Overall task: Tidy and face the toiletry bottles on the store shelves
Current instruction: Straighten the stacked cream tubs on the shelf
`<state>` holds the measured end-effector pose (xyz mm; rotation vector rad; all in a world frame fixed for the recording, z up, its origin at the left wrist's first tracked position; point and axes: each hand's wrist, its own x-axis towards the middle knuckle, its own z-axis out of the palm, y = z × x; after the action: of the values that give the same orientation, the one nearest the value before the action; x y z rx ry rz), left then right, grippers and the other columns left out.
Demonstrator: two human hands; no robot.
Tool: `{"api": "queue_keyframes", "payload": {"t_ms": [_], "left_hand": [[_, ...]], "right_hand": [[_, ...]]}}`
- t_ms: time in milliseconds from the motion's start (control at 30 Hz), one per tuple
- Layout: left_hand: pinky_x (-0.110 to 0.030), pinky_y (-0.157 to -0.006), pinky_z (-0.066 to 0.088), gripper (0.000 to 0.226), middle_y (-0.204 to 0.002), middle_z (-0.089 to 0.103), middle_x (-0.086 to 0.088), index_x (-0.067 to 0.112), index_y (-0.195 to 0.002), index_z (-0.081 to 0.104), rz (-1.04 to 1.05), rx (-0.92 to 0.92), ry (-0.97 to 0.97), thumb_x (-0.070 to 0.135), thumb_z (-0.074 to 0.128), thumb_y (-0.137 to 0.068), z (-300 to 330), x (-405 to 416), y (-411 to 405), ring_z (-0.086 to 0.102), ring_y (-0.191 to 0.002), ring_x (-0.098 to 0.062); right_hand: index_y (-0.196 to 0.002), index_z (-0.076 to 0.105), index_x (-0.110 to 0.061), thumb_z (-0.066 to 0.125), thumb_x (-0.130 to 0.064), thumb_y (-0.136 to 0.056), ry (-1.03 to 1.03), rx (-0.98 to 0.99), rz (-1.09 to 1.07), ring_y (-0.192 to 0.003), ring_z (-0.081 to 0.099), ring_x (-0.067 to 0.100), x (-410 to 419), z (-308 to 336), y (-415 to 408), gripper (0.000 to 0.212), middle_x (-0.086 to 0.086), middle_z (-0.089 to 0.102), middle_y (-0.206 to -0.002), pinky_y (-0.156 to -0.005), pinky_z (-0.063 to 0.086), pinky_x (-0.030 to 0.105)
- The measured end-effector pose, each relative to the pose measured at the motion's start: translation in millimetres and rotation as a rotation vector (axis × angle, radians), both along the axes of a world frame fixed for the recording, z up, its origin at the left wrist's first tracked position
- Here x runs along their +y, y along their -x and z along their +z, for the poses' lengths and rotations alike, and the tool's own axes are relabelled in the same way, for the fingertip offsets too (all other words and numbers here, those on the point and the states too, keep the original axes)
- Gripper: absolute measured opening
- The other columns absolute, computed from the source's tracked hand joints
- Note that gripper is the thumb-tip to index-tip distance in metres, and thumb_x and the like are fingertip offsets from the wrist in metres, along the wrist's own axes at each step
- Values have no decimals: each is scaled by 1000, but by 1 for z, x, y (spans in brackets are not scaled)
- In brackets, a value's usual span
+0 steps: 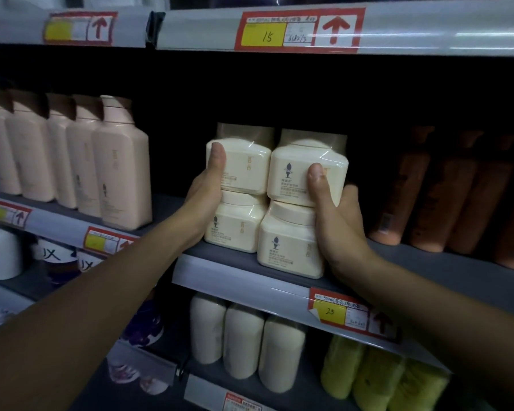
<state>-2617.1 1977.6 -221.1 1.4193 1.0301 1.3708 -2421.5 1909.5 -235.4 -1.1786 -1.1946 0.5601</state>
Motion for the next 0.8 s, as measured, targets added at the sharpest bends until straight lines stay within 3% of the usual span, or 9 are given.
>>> {"api": "queue_keyframes", "payload": {"t_ms": [67,233,400,533,700,800], "left_hand": [[-40,-100,57,97,-99,81,13,32,-112,74,13,26,-3,102,30,-61,2,-3,-3,76,-99,-8],[-26,-78,56,70,-85,79,21,35,-102,72,45,33,-24,84,25,-90,2,-6,-4,75,-80,4],[-27,-79,58,69,-84,79,20,36,-102,71,61,28,-23,86,26,-88,1,-10,-4,75,-79,2],[-42,-98,59,92,-101,81,11,34,-115,73,17,23,0,97,29,-64,0,-10,0,77,-98,-10],[-44,-95,60,86,-100,81,6,32,-111,74,-3,10,6,92,30,-68,1,-11,-1,78,-96,-13],[-39,-92,60,84,-96,81,10,33,-107,74,31,29,14,93,26,-72,0,-12,-2,78,-93,-9]], "right_hand": [[-117,52,-32,54,-102,-56,-10,2,-47,-109,69,13,6,-2,-2,93,-6,67,-120,-99,57,45],[-119,63,-25,57,-102,-57,-1,-1,-65,-107,72,19,20,-2,-8,100,2,72,-118,-97,58,47],[-111,55,-30,57,-103,-55,-23,2,-78,-109,70,18,17,-4,-7,92,-3,70,-118,-98,57,48],[-105,49,-35,55,-103,-52,-42,-3,-78,-108,70,16,10,-3,-5,86,-4,69,-117,-97,57,46],[-105,45,-36,55,-102,-52,-64,-15,-68,-106,70,13,6,-2,-4,86,-5,68,-117,-96,59,44],[-104,44,-36,57,-100,-55,-57,-10,-59,-108,69,13,6,-2,-4,82,-5,67,-118,-97,58,44]]}}
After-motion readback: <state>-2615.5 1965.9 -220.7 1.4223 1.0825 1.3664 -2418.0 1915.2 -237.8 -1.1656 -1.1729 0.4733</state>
